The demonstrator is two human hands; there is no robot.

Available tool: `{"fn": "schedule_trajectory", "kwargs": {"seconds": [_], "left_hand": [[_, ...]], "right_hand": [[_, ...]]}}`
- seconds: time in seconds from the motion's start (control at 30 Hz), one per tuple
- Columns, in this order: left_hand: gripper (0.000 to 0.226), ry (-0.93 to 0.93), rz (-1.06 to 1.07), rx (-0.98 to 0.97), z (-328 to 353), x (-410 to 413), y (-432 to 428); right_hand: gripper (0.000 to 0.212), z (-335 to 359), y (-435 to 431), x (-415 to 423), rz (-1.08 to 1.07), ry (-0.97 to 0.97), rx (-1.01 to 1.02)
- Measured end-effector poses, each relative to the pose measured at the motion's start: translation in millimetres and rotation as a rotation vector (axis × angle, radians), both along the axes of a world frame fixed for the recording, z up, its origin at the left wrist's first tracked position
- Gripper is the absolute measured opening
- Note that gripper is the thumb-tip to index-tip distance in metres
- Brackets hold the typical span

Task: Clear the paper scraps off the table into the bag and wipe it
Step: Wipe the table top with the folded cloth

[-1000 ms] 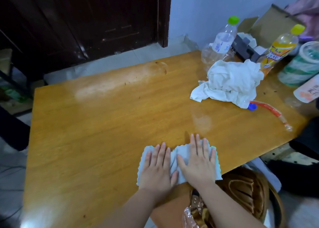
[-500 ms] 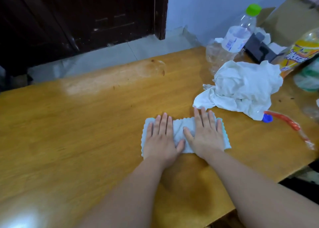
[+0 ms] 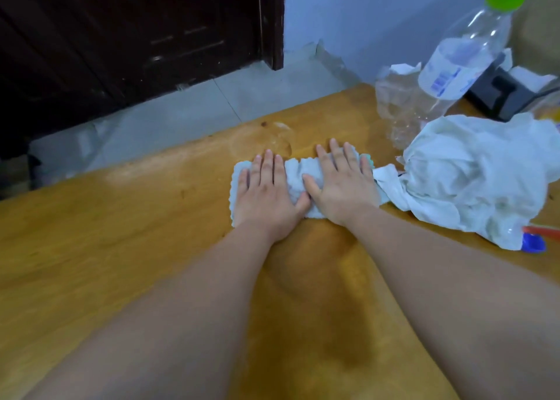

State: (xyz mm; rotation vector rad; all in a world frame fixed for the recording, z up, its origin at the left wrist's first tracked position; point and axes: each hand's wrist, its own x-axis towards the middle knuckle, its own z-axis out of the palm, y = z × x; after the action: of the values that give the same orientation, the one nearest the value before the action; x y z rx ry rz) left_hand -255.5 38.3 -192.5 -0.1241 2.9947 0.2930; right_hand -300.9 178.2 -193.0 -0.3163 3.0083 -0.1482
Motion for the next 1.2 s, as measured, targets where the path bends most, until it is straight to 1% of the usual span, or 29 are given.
{"fn": "schedule_trajectory", "kwargs": {"seconds": [0.27, 0.5, 0.57, 0.67, 0.8, 1.07, 1.2], "left_hand": [[0.076, 0.042, 0.004, -0.015, -0.1, -69.9, -12.5], [0.075, 0.052, -0.006, 0.000, -1.6, -103.6, -20.7], [0.075, 0.049, -0.005, -0.006, -1.2, -109.7, -21.4], [0.073, 0.043, 0.007, -0.016, -0.2, -120.0, -21.9], [0.071, 0.048, 0.011, -0.030, -1.3, -126.7, -23.5], [0.068, 0.049, -0.027, -0.014, -1.8, -116.9, -34.1], [0.068, 0.050, 0.013, -0.018, -2.8, -96.7, -52.4]], "right_hand": [[0.065, 1.8, -22.3, -65.7, -0.049, 0.009, -0.039], [0.064, 0.1, -31.6, -100.7, -0.057, 0.019, -0.045], [0.064, -0.6, -34.8, -105.8, -0.105, 0.034, -0.032], [0.064, -2.3, -42.3, -111.7, -0.239, 0.057, -0.010], [0.061, -3.8, -47.5, -113.9, -0.277, 0.029, -0.038], [0.055, 2.3, -60.2, -104.0, -0.216, 0.036, 0.010], [0.056, 0.9, -81.4, -87.7, -0.184, 0.039, 0.023]]}}
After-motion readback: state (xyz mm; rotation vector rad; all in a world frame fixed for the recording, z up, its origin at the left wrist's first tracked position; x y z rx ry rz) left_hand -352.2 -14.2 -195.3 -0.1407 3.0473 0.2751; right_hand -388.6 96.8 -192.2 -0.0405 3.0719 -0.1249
